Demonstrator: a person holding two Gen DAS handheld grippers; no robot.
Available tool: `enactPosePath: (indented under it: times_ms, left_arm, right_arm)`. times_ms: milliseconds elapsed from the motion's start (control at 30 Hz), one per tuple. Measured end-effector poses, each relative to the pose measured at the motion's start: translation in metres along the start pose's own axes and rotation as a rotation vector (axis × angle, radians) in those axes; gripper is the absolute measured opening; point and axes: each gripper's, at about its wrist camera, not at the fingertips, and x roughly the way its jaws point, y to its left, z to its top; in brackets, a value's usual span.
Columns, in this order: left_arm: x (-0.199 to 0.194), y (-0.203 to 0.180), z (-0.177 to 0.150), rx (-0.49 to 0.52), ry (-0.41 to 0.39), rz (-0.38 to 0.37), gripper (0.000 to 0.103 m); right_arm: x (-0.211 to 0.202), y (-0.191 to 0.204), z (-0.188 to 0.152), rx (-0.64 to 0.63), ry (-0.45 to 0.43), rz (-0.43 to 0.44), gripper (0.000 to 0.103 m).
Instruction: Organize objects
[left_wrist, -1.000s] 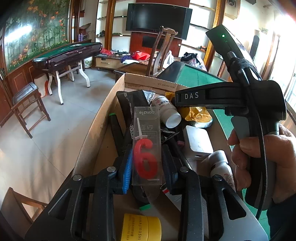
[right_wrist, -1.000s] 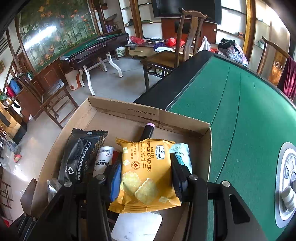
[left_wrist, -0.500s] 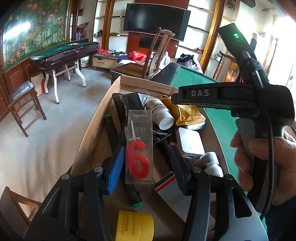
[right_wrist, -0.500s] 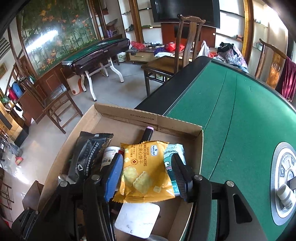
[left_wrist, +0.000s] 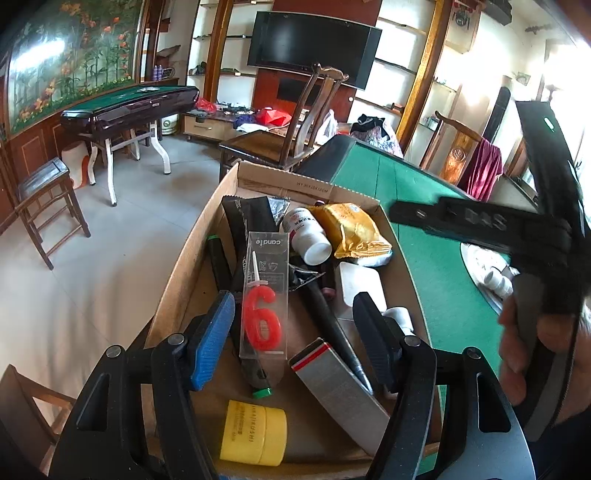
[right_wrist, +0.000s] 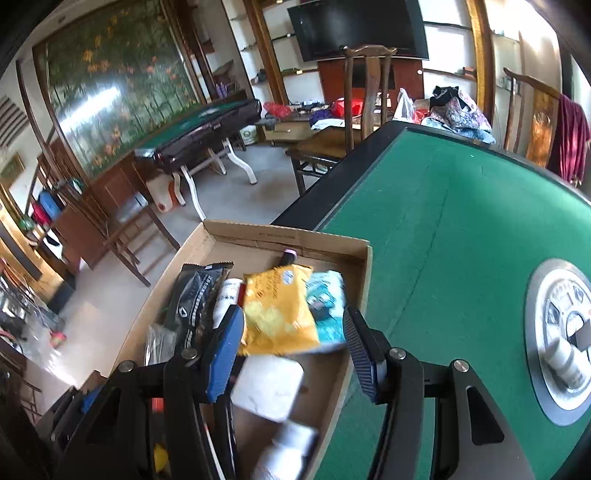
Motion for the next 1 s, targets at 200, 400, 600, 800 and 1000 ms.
enactPosePath:
  times_ms: [200,400,600,800,1000]
  left_arm:
    - [-0.015,-0.020,0.000,0.031,-0.024,-0.015,0.067]
    - [-0.016,-0.065,-0.003,0.100,-0.002,-0.071,0.067]
    - [-0.004,-0.118,-0.014,0.172,0.055,-0.129,0.067]
    - [0.019,-0.165,-0.031,0.215,0.174,-0.211,0.067]
    - [0.032,-0.193,-0.043,0.272,0.225,-0.215,0.067]
  right_arm:
    - [-0.043,-0.051,-0.030,0.093,-0.035,0.041,0.058]
    - [-0.086,-0.128,-0.060,0.211,-0.090,-0.001,0.060]
    - [-0.114,-0.209,-0.073,0.338,-0.151,-0.077,0.060]
    - [-0.103,-0.261,-0.061,0.351,-0.153,-0.127,0.060]
    - [-0.075,-0.281,-0.063,0.367,-0.117,-0.015,0.060]
